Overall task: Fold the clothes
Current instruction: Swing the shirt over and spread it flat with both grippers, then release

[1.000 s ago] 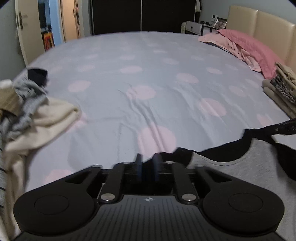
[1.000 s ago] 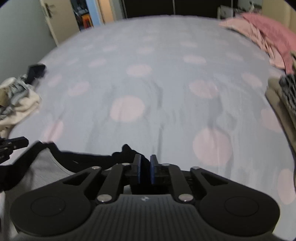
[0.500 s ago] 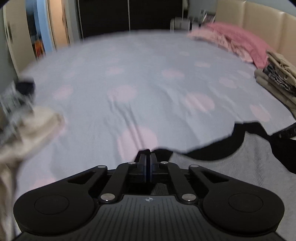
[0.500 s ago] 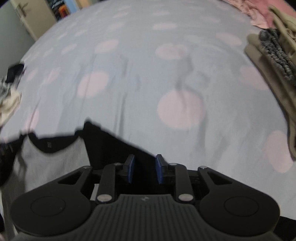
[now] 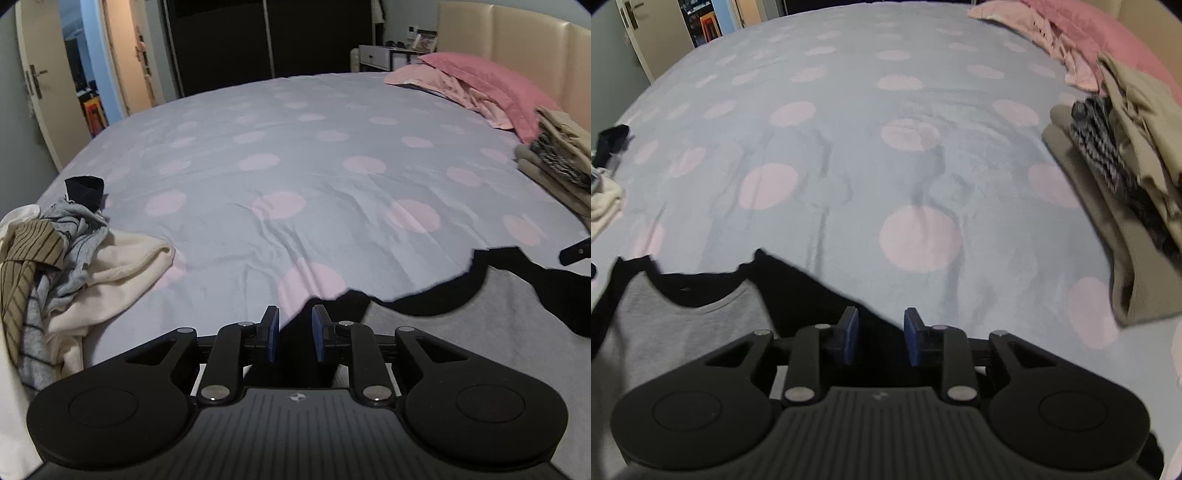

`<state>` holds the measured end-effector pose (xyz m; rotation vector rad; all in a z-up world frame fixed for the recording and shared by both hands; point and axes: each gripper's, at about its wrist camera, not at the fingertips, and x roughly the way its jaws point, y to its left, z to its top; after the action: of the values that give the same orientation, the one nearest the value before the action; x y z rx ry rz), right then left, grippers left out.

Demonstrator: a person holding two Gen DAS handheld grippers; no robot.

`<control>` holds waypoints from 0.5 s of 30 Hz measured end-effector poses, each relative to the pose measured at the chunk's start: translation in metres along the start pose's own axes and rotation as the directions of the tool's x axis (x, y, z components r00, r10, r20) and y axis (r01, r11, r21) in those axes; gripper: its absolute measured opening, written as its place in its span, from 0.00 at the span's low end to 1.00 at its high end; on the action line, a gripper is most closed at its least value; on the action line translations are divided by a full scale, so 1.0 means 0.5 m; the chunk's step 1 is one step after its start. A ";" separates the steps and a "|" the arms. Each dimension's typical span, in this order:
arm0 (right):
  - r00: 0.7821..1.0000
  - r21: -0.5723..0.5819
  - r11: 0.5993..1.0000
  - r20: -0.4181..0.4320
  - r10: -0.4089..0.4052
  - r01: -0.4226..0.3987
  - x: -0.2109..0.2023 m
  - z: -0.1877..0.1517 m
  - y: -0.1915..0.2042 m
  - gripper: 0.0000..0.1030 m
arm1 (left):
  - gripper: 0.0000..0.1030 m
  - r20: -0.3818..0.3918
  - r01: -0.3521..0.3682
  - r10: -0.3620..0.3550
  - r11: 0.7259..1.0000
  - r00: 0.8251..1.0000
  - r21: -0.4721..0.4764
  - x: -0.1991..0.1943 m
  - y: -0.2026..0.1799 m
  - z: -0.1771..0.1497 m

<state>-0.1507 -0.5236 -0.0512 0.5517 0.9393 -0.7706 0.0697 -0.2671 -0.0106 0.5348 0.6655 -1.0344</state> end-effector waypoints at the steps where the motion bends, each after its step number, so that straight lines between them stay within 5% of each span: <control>1: 1.000 -0.003 1.000 -0.008 0.018 -0.018 -0.009 -0.007 0.000 0.30 | 0.18 -0.003 0.010 -0.010 1.000 1.000 0.007 -0.013 -0.001 -0.005; 6: 0.999 -0.153 0.988 -0.023 0.024 -0.028 -0.060 -0.069 0.030 0.30 | 0.19 -0.048 0.065 -0.062 0.996 0.997 0.061 -0.083 -0.020 -0.051; 15: 0.984 -0.205 0.974 -0.165 0.060 -0.094 -0.106 -0.270 0.036 0.30 | 0.19 -0.160 0.166 -0.146 0.979 0.976 0.115 -0.200 -0.067 -0.185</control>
<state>-0.2237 -0.3985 -0.0698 0.4630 1.1251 -0.5532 -0.0184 -0.1579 -0.0052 0.6858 0.7889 -1.1983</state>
